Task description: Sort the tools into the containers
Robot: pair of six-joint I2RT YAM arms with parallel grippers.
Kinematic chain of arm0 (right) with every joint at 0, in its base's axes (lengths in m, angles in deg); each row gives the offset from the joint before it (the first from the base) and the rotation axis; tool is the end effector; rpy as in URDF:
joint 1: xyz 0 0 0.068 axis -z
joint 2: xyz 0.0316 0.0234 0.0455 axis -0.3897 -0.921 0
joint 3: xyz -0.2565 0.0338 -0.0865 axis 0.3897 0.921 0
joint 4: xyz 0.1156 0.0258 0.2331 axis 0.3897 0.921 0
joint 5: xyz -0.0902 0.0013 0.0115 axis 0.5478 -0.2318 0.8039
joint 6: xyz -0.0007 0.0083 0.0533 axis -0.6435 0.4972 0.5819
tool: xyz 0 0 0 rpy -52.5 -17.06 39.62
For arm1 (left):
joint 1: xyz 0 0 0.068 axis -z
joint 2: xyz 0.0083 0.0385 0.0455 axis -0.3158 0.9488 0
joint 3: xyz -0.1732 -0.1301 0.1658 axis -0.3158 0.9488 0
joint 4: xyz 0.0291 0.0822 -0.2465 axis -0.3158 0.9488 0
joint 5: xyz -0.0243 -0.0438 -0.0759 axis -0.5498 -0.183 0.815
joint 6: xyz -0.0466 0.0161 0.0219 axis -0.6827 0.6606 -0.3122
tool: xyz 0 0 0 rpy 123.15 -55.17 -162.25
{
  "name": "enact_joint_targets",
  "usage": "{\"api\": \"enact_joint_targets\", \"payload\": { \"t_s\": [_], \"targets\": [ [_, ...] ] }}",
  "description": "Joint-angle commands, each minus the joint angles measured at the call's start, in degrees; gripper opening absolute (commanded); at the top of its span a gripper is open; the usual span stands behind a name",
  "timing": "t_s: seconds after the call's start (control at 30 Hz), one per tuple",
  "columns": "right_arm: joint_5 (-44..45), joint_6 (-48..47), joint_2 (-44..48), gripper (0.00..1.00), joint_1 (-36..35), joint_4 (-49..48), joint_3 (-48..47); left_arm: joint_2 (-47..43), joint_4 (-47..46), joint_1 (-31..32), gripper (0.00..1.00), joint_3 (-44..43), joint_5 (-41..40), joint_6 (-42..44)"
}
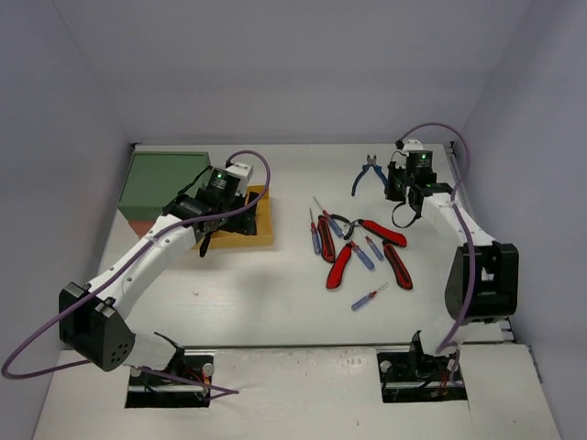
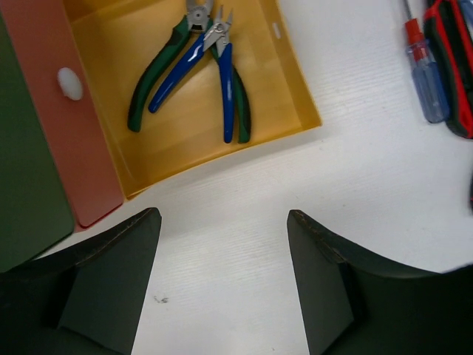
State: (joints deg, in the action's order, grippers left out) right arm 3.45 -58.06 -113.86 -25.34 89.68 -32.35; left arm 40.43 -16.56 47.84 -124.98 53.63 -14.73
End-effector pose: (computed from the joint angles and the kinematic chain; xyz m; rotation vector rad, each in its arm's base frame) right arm 0.3827 0.0212 0.2648 -0.0981 2.0520 0.2010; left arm 0.2635 -0.1459 0.3274 0.2816 2.3303 -0.3020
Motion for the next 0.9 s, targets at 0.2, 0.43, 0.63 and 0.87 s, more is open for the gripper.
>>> {"api": "enact_joint_targets", "payload": {
  "t_s": [0.2,0.43,0.63,0.87],
  "targets": [
    [7.5,13.3,16.6,0.00,-17.2,-4.4,6.5,-5.8,-1.5,10.9,0.66,-5.9,-7.1,-9.5],
    [18.0,19.7,22.5,0.00,-30.6,-5.1,9.9,-1.7,-1.6,20.3,0.66,-8.6,-13.8,-13.0],
    [22.7,23.7,24.9,0.00,-35.6,-5.1,12.7,3.7,-1.5,24.3,0.65,-12.8,-19.8,-15.5],
    [24.4,24.9,25.8,0.00,-38.7,-5.1,14.3,9.5,0.4,25.5,0.61,-18.3,-23.5,-15.7]
  ]
}}
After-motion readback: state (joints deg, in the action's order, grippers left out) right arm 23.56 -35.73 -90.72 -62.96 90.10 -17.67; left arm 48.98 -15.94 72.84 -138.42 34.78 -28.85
